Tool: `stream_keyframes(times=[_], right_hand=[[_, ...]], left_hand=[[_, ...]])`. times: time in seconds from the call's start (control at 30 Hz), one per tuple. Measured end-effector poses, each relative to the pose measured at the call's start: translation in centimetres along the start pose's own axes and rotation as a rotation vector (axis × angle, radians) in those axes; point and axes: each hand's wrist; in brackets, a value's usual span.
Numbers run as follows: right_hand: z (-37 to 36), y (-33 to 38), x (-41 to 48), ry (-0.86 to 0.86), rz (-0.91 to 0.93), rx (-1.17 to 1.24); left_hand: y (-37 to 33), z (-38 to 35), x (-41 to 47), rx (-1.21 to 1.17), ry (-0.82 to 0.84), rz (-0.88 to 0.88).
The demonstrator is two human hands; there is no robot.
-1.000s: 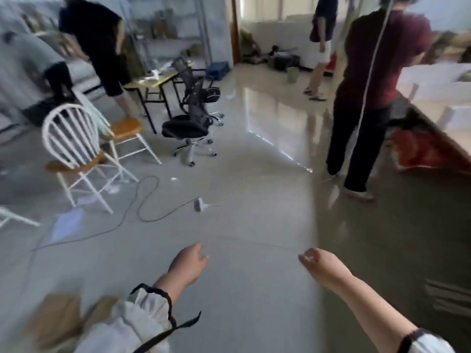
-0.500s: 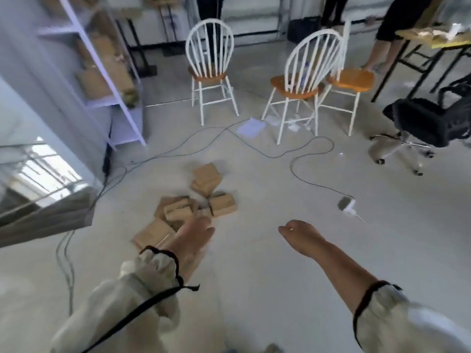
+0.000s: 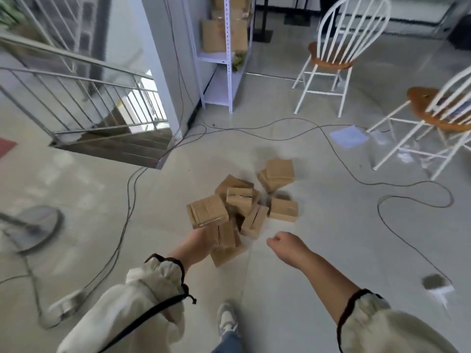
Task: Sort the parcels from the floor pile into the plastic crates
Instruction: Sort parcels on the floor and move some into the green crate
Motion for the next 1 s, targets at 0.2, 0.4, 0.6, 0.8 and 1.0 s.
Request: stream_keyframes(times=[0.2, 0.4, 0.6, 0.8, 1.0], right_hand=[[-1.0, 0.6, 12.6, 0.007, -0.011, -0.011], [-5.4, -5.8, 31.2, -0.083, 0.033, 0.118], [-12.2, -12.1, 51.5, -0.364, 0.182, 0.335], [-15.4, -12.4, 61.3, -0.437, 0.205, 0.627], [-16.9, -12.0, 60.7, -0.284, 0.205, 0.582]], left_hand=[[3.2, -1.3, 11.4, -0.029, -0.028, 0.077], [6.2, -11.1, 29.4, -0.108, -0.125, 0.072], [11.2, -21.8, 47.4, -0.258, -0.487, -0.032], [12.3, -25.1, 54.1, -0.189, -0.79, -0.02], [11.9, -25.2, 53.5, -0.075, -0.663, 0.053]])
Point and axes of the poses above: each hand's wrist, its own x-axis towards the middle knuckle, its own z-axis out of the back of the hand, y = z × x, and after that the axes turned 3 degrees about x, right-handed
